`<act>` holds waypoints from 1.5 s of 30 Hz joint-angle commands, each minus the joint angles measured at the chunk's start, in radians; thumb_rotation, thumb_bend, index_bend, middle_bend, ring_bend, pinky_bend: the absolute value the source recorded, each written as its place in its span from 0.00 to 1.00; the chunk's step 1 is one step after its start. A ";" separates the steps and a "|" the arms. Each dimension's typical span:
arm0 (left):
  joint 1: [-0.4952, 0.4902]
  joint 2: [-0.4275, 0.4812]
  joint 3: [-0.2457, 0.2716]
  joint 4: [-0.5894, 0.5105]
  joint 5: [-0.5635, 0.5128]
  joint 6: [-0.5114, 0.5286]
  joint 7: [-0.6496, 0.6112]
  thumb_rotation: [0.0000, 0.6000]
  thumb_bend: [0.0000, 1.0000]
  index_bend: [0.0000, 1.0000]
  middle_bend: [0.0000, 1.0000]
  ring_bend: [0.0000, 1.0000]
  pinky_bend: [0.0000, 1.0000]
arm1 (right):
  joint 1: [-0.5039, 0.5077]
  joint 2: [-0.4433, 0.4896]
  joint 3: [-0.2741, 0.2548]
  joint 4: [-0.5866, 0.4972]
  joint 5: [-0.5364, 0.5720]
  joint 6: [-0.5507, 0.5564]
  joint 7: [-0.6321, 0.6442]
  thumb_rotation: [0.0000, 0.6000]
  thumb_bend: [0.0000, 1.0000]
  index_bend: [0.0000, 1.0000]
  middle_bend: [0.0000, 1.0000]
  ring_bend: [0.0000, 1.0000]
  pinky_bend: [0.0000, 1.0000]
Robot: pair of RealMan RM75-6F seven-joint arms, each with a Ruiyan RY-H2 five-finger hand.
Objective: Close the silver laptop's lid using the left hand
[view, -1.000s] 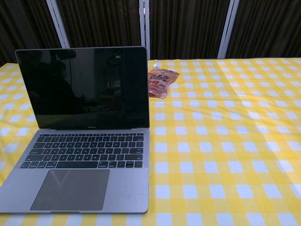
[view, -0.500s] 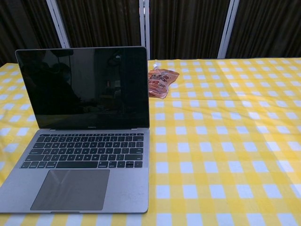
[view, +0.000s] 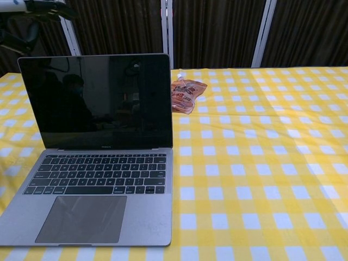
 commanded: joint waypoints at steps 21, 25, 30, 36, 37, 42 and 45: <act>-0.137 0.007 0.031 -0.016 -0.235 -0.161 0.002 1.00 1.00 0.12 0.27 0.34 0.34 | 0.001 -0.008 0.004 0.006 0.027 -0.006 -0.013 1.00 0.00 0.00 0.00 0.00 0.00; -0.126 0.046 0.038 -0.043 -0.216 -0.189 -0.047 1.00 1.00 0.12 0.29 0.35 0.35 | 0.000 -0.008 0.003 0.004 0.022 -0.002 -0.017 1.00 0.00 0.00 0.00 0.00 0.00; -0.090 0.077 0.048 -0.069 -0.124 -0.178 -0.107 1.00 1.00 0.13 0.29 0.36 0.35 | 0.000 -0.009 0.001 0.001 0.018 0.000 -0.021 1.00 0.00 0.00 0.00 0.00 0.00; -0.039 0.104 0.071 -0.106 0.006 -0.163 -0.190 1.00 1.00 0.13 0.29 0.36 0.36 | -0.002 -0.009 0.000 0.000 0.015 0.004 -0.024 1.00 0.00 0.00 0.00 0.00 0.00; -0.031 0.110 0.074 -0.110 0.031 -0.159 -0.204 1.00 1.00 0.13 0.29 0.36 0.36 | -0.002 -0.009 0.000 -0.001 0.014 0.005 -0.025 1.00 0.00 0.00 0.00 0.00 0.00; 0.004 0.137 0.091 -0.132 0.166 -0.124 -0.285 1.00 1.00 0.13 0.29 0.36 0.36 | -0.003 -0.010 -0.003 -0.003 0.009 0.008 -0.029 1.00 0.00 0.00 0.00 0.00 0.00; 0.015 0.155 0.105 -0.146 0.223 -0.115 -0.326 1.00 1.00 0.13 0.29 0.36 0.36 | -0.004 -0.010 -0.003 -0.004 0.008 0.009 -0.030 1.00 0.00 0.00 0.00 0.00 0.00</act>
